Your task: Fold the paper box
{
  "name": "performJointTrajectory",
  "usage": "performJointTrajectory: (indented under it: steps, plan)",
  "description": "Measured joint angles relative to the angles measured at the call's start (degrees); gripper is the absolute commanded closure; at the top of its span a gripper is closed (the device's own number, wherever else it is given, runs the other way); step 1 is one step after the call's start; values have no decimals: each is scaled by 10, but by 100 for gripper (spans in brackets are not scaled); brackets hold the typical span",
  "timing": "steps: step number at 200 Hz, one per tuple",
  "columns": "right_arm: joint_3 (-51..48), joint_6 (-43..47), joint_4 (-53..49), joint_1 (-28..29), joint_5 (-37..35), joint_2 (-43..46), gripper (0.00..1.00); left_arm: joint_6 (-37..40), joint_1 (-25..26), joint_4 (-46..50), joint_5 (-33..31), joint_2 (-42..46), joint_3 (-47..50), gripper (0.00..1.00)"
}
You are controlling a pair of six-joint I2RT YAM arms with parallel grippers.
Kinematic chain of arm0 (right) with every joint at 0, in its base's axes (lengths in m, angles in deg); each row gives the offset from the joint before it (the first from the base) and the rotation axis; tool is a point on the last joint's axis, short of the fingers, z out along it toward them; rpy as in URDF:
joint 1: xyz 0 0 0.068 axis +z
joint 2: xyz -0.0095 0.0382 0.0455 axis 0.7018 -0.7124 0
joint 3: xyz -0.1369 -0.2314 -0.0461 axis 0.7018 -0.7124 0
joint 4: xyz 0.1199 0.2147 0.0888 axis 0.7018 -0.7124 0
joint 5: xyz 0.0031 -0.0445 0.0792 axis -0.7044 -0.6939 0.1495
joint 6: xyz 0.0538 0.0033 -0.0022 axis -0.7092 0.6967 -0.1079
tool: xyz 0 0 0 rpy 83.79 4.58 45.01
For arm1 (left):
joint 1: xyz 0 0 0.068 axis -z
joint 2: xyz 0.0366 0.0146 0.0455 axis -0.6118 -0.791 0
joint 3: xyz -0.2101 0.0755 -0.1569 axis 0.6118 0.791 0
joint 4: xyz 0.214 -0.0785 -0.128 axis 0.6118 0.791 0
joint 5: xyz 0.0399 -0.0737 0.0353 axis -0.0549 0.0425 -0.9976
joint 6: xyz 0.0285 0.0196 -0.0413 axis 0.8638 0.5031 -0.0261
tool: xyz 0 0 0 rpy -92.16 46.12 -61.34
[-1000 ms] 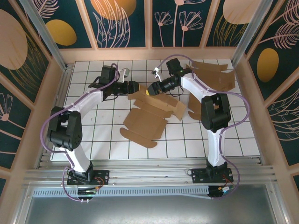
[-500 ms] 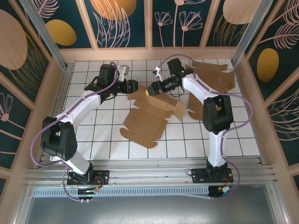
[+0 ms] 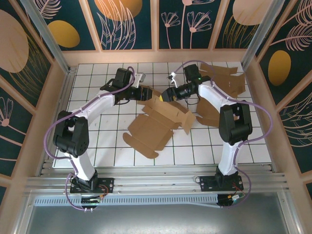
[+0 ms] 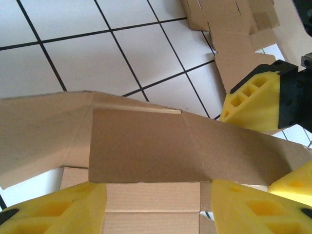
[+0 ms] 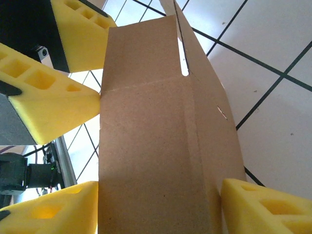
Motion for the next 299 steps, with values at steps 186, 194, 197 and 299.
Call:
performJointTrajectory:
  steps: [186, 194, 197, 299]
  plan:
    - [-31, 0, 19, 15, -35, 0, 44, 453, 5, -150, -82, 155, 228, 29]
    - [-31, 0, 19, 15, -36, 0, 44, 488, 5, -165, -78, 155, 228, 30]
    - [-31, 0, 19, 15, -36, 0, 44, 501, 5, -173, -78, 154, 228, 30]
    - [-23, 3, 13, 15, -37, 0, 44, 668, 6, -261, -80, 28, 172, 39]
